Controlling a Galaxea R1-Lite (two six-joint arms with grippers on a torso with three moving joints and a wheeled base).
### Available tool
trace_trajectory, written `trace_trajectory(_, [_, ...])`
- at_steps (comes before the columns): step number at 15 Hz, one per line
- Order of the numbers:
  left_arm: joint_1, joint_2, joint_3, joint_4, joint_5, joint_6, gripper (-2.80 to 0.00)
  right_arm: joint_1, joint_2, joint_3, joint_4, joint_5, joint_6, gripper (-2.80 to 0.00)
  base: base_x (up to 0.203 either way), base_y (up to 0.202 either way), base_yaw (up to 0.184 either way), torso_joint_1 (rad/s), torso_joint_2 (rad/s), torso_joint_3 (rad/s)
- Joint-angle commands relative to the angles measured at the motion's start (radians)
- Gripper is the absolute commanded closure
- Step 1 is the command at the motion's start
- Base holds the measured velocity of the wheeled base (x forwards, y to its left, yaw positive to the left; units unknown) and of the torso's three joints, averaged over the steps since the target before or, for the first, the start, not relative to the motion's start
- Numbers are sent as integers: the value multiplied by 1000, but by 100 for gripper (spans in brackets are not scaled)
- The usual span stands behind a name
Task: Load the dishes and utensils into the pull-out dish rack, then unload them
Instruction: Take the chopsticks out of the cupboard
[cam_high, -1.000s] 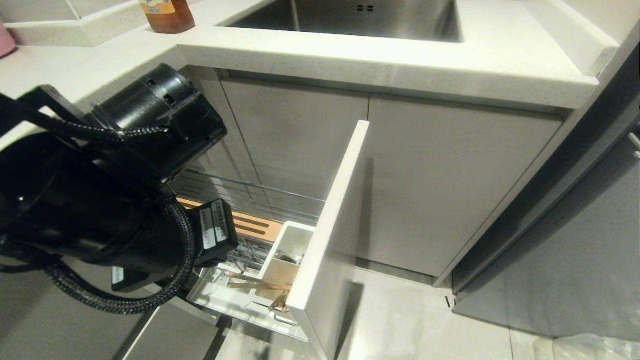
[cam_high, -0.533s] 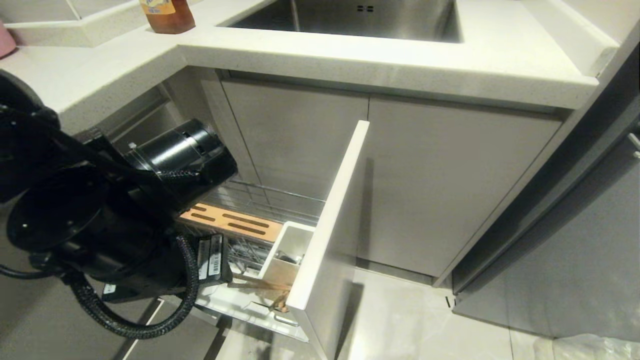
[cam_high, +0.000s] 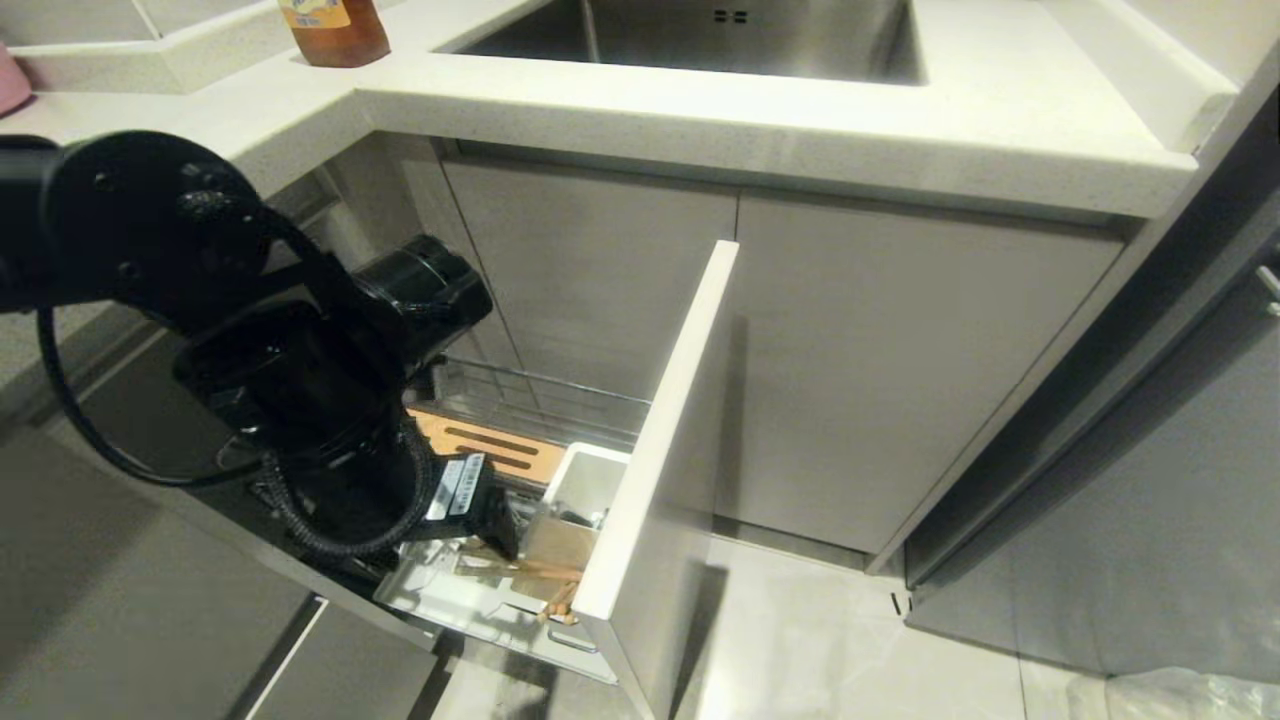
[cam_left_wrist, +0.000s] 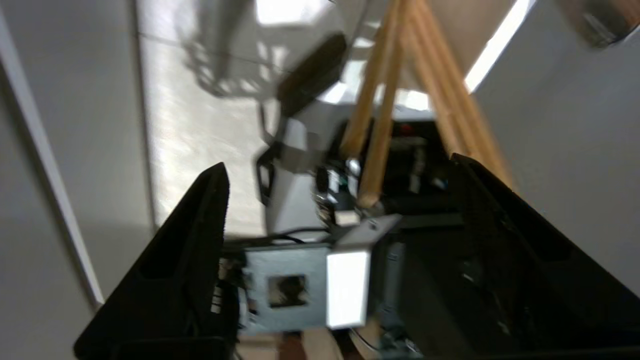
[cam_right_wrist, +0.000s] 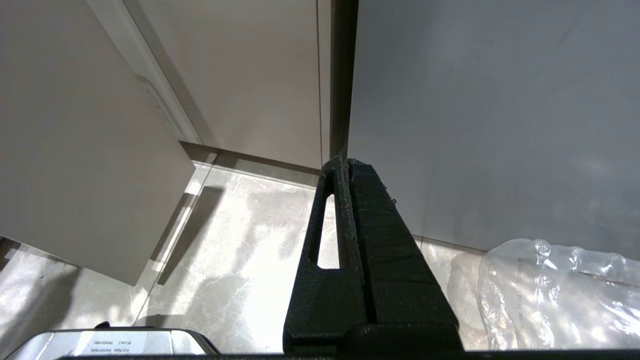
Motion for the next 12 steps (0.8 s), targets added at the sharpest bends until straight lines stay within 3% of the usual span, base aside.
trace_trajectory(1, [28,118,-86,61,-33,-4,-280,0,1,0,0,0,0,0,0,0,0,0,0,0])
trace_trajectory(4, [39,211,-165,105,-42,-6,-280,0,1,0,0,0,0,0,0,0,0,0,0,0])
trace_trajectory(9, [57,290,-178,120,-79,-4,-280,0,1,0,0,0,0,0,0,0,0,0,0,0])
trace_trajectory(12, [66,317,-207,230,-87,10,-280,0,1,0,0,0,0,0,0,0,0,0,0,0])
